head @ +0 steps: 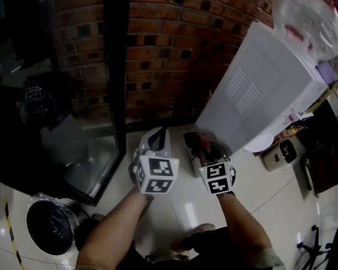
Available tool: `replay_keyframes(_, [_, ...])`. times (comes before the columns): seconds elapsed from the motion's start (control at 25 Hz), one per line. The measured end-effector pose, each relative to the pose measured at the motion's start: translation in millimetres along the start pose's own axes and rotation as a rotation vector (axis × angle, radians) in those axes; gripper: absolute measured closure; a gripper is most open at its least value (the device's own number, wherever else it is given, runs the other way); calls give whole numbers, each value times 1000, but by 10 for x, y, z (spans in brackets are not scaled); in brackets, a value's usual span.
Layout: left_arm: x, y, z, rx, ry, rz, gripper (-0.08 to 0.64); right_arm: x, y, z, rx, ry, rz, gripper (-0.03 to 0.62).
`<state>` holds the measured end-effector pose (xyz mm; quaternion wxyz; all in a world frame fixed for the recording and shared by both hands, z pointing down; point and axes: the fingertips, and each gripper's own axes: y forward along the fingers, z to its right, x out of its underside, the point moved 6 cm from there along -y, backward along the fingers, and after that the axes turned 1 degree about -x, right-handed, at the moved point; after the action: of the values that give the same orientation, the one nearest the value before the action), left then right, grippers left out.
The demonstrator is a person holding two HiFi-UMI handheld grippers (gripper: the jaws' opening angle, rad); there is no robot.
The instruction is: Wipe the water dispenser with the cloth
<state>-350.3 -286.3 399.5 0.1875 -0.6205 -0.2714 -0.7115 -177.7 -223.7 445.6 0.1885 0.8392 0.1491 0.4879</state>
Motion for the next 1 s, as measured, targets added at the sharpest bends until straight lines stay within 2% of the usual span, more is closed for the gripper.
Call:
replay_keyframes(0.12, [-115, 30, -83, -23, -7, 23, 560, -632, -309, 367, 121, -66, 89, 515])
replay_keyframes(0.28, [-553, 20, -87, -4, 18, 107, 560, -1419, -609, 895, 287, -96, 187, 515])
replay_keyframes(0.36, [-757, -18, -78, 10, 23, 155, 560, -1731, -686, 1113, 365, -121, 217, 515])
replay_keyframes(0.48, [-937, -60, -99, 24, -10, 199, 560, -2147, -741, 1406, 473, -188, 236, 514])
replay_keyframes(0.64, [-1081, -42, -183, 35, 8, 231, 560, -2683, -721, 1839, 623, -287, 228, 515])
replay_keyframes(0.76, [-1116, 25, -258, 40, -45, 236, 560, -2971, -676, 2144, 724, -336, 196, 514])
replay_keyframes(0.84, [-1118, 64, -283, 44, -69, 234, 560, -3091, -638, 2288, 770, -369, 169, 514])
replay_keyframes(1.0, [-1054, 98, -265, 55, -66, 218, 560, -3182, -531, 2466, 827, -451, 75, 514])
